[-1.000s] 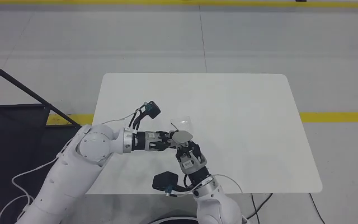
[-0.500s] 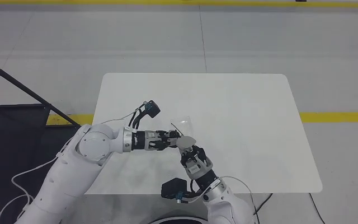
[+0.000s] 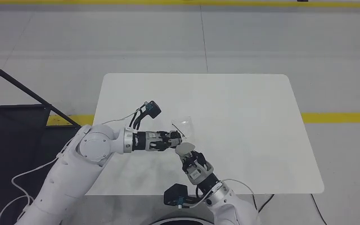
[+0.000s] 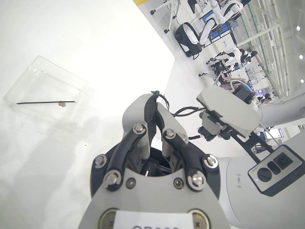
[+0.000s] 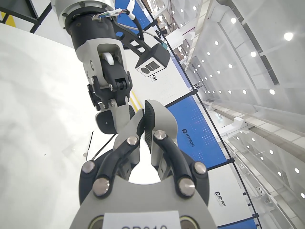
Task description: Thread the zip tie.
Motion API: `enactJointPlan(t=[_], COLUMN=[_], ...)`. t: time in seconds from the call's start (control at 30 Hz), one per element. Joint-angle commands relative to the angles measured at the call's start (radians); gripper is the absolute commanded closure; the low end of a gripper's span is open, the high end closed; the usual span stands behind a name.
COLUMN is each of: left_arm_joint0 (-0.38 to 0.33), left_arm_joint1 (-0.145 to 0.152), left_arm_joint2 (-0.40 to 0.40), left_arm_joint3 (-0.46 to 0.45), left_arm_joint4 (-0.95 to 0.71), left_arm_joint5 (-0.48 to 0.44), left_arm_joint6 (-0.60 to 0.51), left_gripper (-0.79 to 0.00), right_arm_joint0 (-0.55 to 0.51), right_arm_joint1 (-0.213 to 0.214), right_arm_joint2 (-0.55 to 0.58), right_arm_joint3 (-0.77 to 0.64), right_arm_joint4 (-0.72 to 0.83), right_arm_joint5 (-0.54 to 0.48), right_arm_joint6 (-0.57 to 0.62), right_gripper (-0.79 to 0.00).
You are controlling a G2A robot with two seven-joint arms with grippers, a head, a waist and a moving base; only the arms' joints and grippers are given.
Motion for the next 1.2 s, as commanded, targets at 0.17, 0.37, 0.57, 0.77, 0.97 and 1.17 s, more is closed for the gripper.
enactJointPlan(t=[0.17,0.37,0.57,0.77,0.97,1.17], left_arm_joint0=[0.0,0.0,0.0,0.0,0.0,0.0], left_arm_joint1=[0.0,0.0,0.0,0.0,0.0,0.0], left_arm_joint2=[0.0,0.0,0.0,0.0,0.0,0.0], left_arm_joint3=[0.0,0.0,0.0,0.0,0.0,0.0], left_arm_joint4=[0.0,0.0,0.0,0.0,0.0,0.0], left_arm_joint5=[0.0,0.0,0.0,0.0,0.0,0.0], left_arm_joint6=[0.0,0.0,0.0,0.0,0.0,0.0], left_gripper=[0.0,0.0,0.0,0.0,0.0,0.0], right_arm_joint0=[-0.027,-0.055,-0.044,-0.013,0.03,0.07], right_arm_joint1=[0.013,0.026,0.029,0.026,0.018,0.007], right_arm_joint2=[0.024,0.047,0.027,-0.012,-0.055,-0.09], right_arm_joint3=[-0.026,-0.049,-0.046,-0.022,0.005,0.039], right_arm_joint4=[-0.003,0.013,0.022,0.026,0.037,0.045], right_arm_joint5=[-0.029,-0.033,0.005,0.048,0.081,0.14], right_arm_joint6=[-0.006,-0.055,-0.077,-0.047,0.016,0.09], right_gripper=[0.0,0.0,0.0,0.0,0.0,0.0])
